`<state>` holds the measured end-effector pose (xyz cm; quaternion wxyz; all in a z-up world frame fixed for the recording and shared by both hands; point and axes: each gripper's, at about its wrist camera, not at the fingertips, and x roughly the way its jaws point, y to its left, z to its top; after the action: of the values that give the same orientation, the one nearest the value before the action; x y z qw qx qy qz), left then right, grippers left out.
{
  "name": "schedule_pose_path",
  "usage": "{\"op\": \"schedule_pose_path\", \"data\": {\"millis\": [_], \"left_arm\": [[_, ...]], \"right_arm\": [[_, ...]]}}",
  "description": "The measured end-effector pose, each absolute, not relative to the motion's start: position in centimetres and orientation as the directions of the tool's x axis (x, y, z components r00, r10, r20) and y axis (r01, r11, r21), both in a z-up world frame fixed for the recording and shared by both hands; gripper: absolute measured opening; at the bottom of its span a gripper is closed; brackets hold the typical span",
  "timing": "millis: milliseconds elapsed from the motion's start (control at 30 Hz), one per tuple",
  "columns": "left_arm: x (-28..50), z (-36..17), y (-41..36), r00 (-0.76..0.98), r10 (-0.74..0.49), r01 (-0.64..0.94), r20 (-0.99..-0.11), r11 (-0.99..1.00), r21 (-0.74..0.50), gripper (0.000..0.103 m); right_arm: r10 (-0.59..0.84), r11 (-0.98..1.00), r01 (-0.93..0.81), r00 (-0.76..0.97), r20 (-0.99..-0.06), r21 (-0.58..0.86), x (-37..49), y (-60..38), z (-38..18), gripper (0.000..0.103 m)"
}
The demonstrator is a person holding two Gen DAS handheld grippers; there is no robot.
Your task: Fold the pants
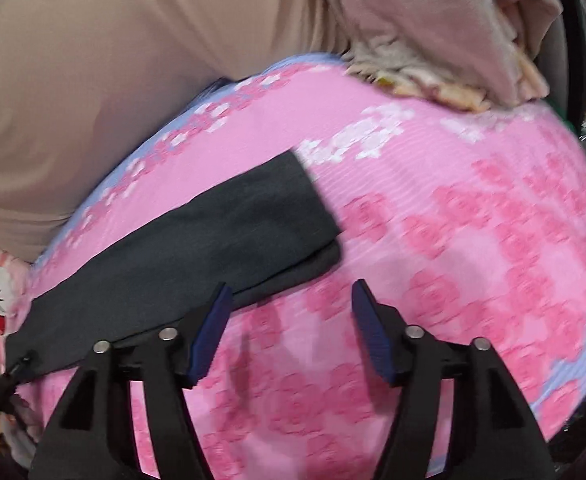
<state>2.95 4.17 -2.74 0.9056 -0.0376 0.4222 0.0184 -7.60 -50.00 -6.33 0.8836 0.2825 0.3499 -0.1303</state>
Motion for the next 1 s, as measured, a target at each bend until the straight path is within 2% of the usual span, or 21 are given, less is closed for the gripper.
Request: {"op": "schedule_pose_path", "data": {"millis": [133, 200, 233, 267, 300, 333, 467, 533, 633, 767, 833, 933, 1000], "left_arm": [[2.8, -2.6, 4.3, 0.653, -0.010, -0.061, -0.757, 0.996, -0.066, 0.084], [2.6, -2.5, 4.4, 0.657, -0.019, -0.058, -0.754, 0.995, -0.077, 0.084], [2.6, -2.5, 4.5, 0.660, -0.028, -0.056, -0.751, 0.995, -0.085, 0.084], [2.5, -2.4, 4.6, 0.663, -0.036, -0.053, -0.747, 0.994, -0.095, 0.084], [2.5, -2.3, 4.7, 0.666, -0.042, -0.050, -0.745, 0.994, -0.101, 0.084], [2.4, -2.2, 4.9, 0.670, -0.053, -0.046, -0.741, 0.992, -0.113, 0.084], [2.1, -2.0, 5.4, 0.683, -0.104, -0.024, -0.723, 0.986, -0.164, 0.084], [2.1, -1.9, 5.6, 0.683, -0.127, -0.016, -0.720, 0.982, -0.188, 0.084], [2.0, -1.9, 6.1, 0.683, -0.159, -0.007, -0.713, 0.974, -0.224, 0.084], [1.9, -1.9, 7.0, 0.687, -0.192, -0.016, -0.701, 0.960, -0.278, 0.084], [1.6, -1.9, 7.8, 0.694, -0.208, -0.029, -0.689, 0.948, -0.316, 0.084], [1.5, -2.1, 9.3, 0.701, -0.252, -0.041, -0.667, 0.920, -0.390, 0.084], [1.4, -2.3, 10.5, 0.704, -0.289, -0.045, -0.648, 0.893, -0.448, 0.084]], "right_arm": [[-0.087, 0.805, 0.464, 0.709, -0.700, 0.369, -4.9, -49.3, -6.2, 0.063], [-0.108, 0.795, 0.485, 0.703, -0.703, 0.363, -3.9, -49.6, -6.1, 0.058], [-0.121, 0.787, 0.500, 0.699, -0.704, 0.361, -3.5, -49.8, -6.0, 0.045], [-0.127, 0.779, 0.510, 0.698, -0.705, 0.364, -3.3, -50.0, -6.0, 0.024], [-0.133, 0.768, 0.517, 0.705, -0.696, 0.377, -3.0, -50.1, -5.8, 0.010], [-0.123, 0.759, 0.512, 0.720, -0.683, 0.403, -2.9, -50.1, -5.4, 0.007], [-0.083, 0.803, 0.394, 0.817, -0.570, 0.447, -2.2, -45.7, -0.3, 0.006], [-0.021, 0.874, 0.266, 0.857, -0.515, 0.406, -0.7, -40.3, 3.2, 0.006], [0.101, 0.937, 0.083, 0.866, -0.489, 0.340, 1.9, -32.4, 6.0, 0.006], [0.269, 0.949, -0.132, 0.810, -0.521, 0.285, 5.7, -21.8, 5.8, 0.006], [0.332, 0.940, -0.212, 0.740, -0.584, 0.266, 7.7, -16.9, 3.9, 0.009], [0.319, 0.945, -0.269, 0.653, -0.687, 0.184, 9.1, -11.6, -0.3, 0.011], [0.293, 0.950, -0.282, 0.668, -0.684, 0.131, 7.8, -11.0, -0.8, 0.011]]}}
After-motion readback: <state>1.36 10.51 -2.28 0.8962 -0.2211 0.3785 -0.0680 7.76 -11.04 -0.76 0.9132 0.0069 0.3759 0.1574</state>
